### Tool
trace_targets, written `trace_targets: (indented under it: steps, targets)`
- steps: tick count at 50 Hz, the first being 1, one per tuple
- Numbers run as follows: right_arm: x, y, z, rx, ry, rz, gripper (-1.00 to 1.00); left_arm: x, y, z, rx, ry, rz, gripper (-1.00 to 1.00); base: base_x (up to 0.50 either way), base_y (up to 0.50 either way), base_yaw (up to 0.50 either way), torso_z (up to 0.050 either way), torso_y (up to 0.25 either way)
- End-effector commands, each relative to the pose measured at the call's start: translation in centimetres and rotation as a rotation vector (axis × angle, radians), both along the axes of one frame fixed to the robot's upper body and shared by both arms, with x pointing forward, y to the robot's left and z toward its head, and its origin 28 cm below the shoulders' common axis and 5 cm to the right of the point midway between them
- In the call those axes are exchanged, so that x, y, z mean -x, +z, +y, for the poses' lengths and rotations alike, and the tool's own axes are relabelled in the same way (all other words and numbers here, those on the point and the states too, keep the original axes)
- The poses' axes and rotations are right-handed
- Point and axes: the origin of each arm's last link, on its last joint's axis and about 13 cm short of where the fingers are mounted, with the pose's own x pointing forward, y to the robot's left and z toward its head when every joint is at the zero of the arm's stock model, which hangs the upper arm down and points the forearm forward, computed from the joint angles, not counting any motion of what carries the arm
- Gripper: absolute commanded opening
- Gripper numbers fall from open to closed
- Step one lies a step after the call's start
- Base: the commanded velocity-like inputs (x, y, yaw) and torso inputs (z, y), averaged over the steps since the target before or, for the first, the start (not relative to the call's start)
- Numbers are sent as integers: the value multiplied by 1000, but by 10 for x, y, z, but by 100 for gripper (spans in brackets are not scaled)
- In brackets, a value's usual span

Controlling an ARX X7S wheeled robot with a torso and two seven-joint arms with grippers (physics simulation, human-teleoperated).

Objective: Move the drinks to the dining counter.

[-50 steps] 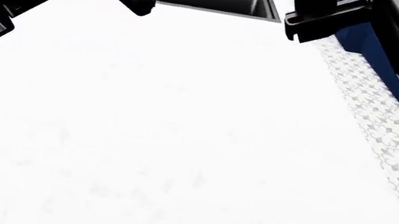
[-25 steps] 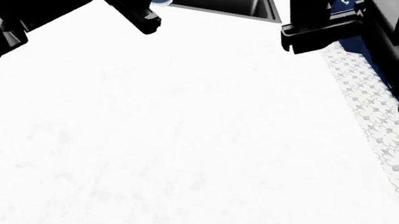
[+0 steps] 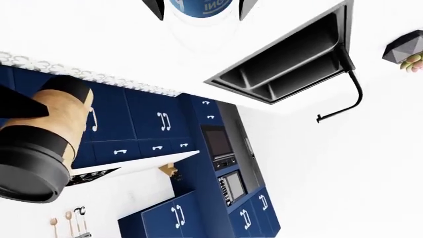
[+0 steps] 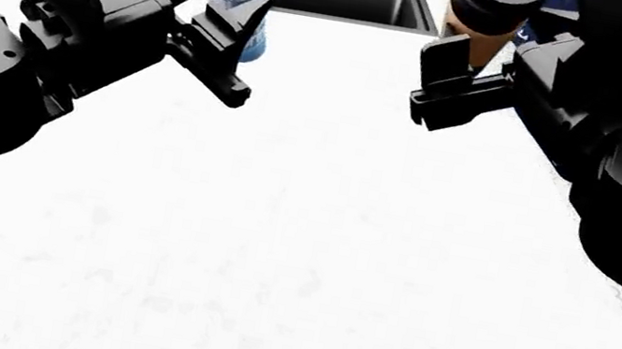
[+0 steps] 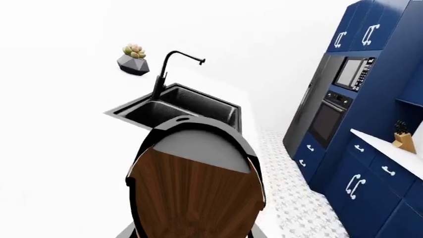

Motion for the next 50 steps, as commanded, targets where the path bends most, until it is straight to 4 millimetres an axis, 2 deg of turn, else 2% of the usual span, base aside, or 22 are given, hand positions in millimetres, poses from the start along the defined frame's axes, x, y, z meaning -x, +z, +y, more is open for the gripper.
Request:
trace_targets:
  steps: [1,7,12,20,28,37,41,50]
  targets:
    - [-1,-3,0,12,-30,28,-100,1,-3,4,4,27,-8,-100,0,0,0,0,0]
    - [-6,-4,-3,-26,-97,85,-100,5,-2,4,6,24,-9,-100,0,0,0,0,2]
    - [-8,-4,-2,-89,-64,123,-100,6,-4,6,-1,38,6,-100,0,0,0,0,2]
    - [-9,-8,0,-99,11,184,-100,7,-8,4,-18,33,25,-100,0,0,0,1,0]
    - [-12,-9,0,-147,1,242,-100,9,-8,4,-25,27,40,-100,0,0,0,0,1]
    - [-14,-15,1,-123,3,258,-100,12,-13,7,-55,58,150,-100,0,0,0,0,1]
    - [-15,-16,1,-120,7,264,-100,13,-12,7,-9,66,217,-100,0,0,0,0,3]
    - [-13,-16,1,-112,14,263,-100,13,-17,6,-34,81,281,-100,0,0,0,1,0]
